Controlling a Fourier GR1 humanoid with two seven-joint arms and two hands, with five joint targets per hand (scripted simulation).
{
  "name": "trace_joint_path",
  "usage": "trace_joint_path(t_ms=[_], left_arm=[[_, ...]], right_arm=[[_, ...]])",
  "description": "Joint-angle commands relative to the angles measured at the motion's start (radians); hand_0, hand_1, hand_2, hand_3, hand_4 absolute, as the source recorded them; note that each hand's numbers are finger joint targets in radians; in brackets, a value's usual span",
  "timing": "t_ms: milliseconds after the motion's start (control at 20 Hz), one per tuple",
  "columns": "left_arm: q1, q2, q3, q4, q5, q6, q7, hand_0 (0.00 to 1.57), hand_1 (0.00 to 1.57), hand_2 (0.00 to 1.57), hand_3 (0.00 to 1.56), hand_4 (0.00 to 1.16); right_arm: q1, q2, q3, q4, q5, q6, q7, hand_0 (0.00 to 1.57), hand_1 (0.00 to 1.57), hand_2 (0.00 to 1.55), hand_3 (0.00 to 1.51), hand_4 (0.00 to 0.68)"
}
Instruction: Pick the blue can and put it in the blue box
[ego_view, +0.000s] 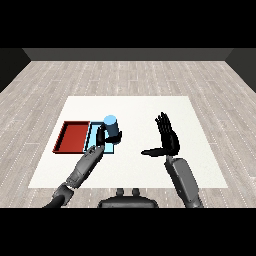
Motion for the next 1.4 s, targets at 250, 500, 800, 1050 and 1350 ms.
trace_joint_path(t_ms=[250,500,800,1050,1350], left_arm=[[-0.127,0.14,0.127,0.298,-0.023,-0.038,0.126,1.56,1.56,1.54,1.46,1.1],[-0.166,0.147,0.124,0.491,-0.069,-0.095,0.141,1.57,1.57,1.55,1.47,1.04],[-0.31,0.092,0.129,0.783,-0.125,-0.104,0.168,1.57,1.57,1.57,1.46,1.03],[-0.273,-0.005,0.186,0.867,-0.092,-0.028,0.131,1.25,1.25,1.22,1.19,0.94],[-0.315,0.049,0.24,0.928,-0.055,-0.139,0.202,0.58,0.58,0.59,0.51,0.54]], right_arm=[[0.035,-0.025,-0.12,0.036,-0.057,0.054,-0.072,0.0,0.0,0.0,0.0,0.0],[0.011,-0.023,-0.176,0.107,-0.109,0.099,-0.083,0.0,0.0,0.0,0.0,0.0],[0.008,-0.001,-0.179,0.145,-0.11,0.094,-0.082,0.0,0.0,0.0,0.0,0.0],[-0.051,0.025,-0.18,0.205,-0.062,0.031,-0.072,0.0,0.0,0.0,0.0,0.0],[0.016,0.03,-0.175,0.137,-0.102,0.073,-0.066,0.0,0.0,0.0,0.0,0.0]])
